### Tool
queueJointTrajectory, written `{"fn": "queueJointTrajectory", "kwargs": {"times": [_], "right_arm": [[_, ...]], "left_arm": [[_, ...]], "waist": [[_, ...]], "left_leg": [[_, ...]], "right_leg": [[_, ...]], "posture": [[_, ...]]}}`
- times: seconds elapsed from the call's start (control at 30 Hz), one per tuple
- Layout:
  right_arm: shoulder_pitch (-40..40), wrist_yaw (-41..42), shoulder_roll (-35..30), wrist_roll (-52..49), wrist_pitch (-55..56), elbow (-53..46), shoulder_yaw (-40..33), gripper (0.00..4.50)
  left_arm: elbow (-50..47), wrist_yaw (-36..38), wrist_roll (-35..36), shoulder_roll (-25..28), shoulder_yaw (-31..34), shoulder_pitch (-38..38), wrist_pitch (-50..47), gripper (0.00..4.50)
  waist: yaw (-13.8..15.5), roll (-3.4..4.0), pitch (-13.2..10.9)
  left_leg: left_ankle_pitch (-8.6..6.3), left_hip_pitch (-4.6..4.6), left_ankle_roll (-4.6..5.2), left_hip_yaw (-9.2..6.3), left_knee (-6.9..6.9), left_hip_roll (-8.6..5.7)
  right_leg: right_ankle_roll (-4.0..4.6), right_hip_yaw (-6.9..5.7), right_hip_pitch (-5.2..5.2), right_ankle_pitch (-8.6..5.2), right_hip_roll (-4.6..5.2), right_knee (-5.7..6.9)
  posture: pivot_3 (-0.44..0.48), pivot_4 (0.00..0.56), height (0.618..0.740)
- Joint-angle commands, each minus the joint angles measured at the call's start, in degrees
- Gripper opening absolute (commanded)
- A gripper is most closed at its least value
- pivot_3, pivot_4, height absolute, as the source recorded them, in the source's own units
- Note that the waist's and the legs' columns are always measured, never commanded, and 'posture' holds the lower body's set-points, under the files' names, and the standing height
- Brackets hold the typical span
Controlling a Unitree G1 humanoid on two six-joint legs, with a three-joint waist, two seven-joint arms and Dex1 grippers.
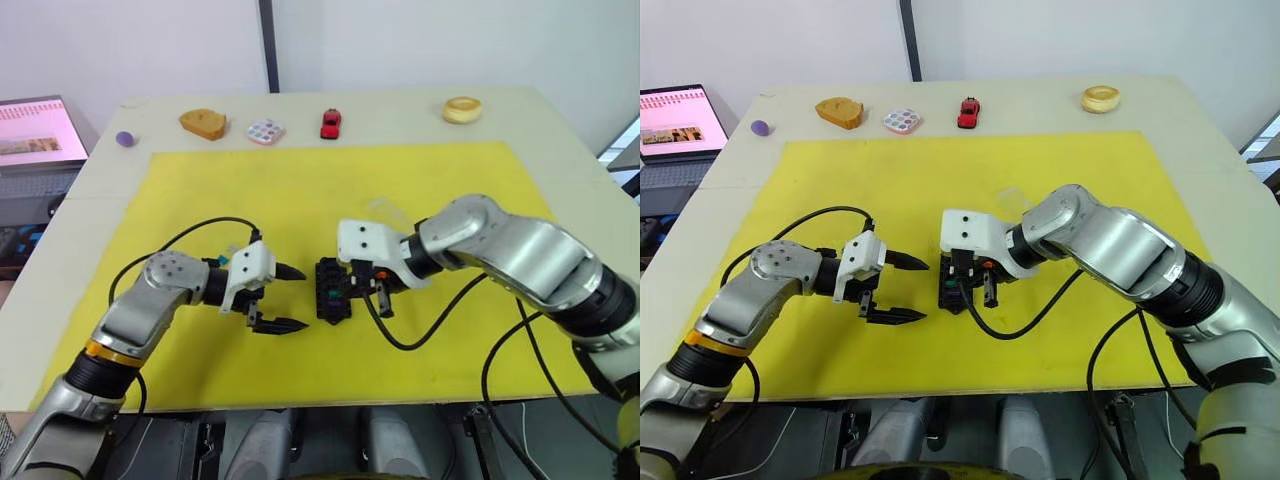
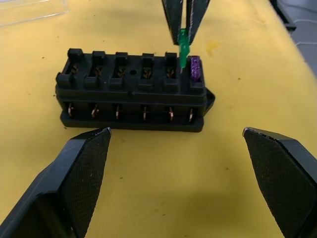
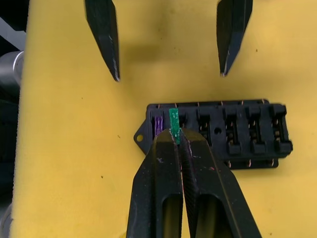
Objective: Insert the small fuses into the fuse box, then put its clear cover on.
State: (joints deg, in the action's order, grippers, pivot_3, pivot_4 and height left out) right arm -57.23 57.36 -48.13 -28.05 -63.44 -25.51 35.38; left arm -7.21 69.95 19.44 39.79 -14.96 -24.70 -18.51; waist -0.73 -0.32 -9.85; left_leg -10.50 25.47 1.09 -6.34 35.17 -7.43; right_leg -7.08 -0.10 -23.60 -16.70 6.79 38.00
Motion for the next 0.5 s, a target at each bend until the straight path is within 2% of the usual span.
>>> {"fn": "queueJointTrajectory", "kwargs": {"times": [0.03,0.5], "right_arm": [[-1.3,0.7,0.7,1.2,-0.4,-1.3,-1.1,0.00],[-0.2,1.5,2.4,5.2,-0.4,-0.4,-0.1,0.00]], "left_arm": [[-1.0,0.4,-0.5,-0.5,0.1,-0.6,0.7,4.47],[-2.8,-0.4,-0.8,-1.0,0.8,0.1,-0.4,4.47]], "waist": [[0.0,0.00,0.0],[0.0,0.00,0.0]], "left_leg": [[0.00,-0.01,0.00,0.00,0.00,0.00],[0.01,-0.01,0.00,-0.02,0.06,-0.01]], "right_leg": [[0.00,-0.01,0.01,0.00,0.00,0.00],[-0.01,-0.03,0.04,0.01,-0.01,0.03]], "posture": [[0.000,0.150,0.740],[0.000,0.150,0.740]]}}
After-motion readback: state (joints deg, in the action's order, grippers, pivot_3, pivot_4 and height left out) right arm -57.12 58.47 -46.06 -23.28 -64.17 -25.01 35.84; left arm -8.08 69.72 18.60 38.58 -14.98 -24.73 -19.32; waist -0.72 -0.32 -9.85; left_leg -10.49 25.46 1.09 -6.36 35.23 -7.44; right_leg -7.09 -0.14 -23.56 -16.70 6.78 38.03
